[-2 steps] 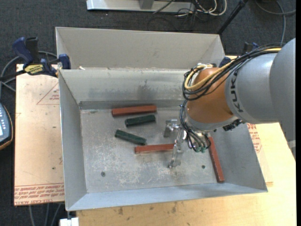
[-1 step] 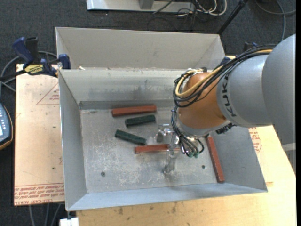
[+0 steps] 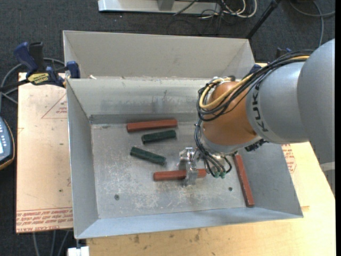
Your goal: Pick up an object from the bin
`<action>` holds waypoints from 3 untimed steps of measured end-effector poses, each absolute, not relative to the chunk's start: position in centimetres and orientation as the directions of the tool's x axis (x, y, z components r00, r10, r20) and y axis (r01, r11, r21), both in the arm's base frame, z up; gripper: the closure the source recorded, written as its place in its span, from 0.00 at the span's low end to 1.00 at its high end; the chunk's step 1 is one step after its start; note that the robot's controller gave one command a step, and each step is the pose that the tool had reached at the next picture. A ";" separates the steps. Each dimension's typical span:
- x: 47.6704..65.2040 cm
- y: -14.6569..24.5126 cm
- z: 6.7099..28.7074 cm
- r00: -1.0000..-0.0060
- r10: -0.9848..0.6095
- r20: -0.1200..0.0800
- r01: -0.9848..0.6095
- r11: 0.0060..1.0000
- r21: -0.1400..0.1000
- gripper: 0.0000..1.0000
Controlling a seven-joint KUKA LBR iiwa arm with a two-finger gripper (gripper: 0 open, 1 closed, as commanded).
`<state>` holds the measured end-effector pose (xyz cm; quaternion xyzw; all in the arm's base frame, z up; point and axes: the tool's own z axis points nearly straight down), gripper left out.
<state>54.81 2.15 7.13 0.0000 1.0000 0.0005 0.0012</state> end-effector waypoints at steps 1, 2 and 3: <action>58.8 6.4 15.5 -0.933 -0.360 -0.009 -0.360 0.933 -0.001 1.00; 59.8 6.4 24.8 -0.928 -0.372 -0.013 -0.372 0.928 -0.003 1.00; 54.8 11.6 26.5 -0.844 -0.537 -0.003 -0.537 0.844 0.003 1.00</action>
Offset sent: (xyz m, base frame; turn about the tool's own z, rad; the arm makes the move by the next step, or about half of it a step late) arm 0.0377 0.0413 0.0818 -0.3687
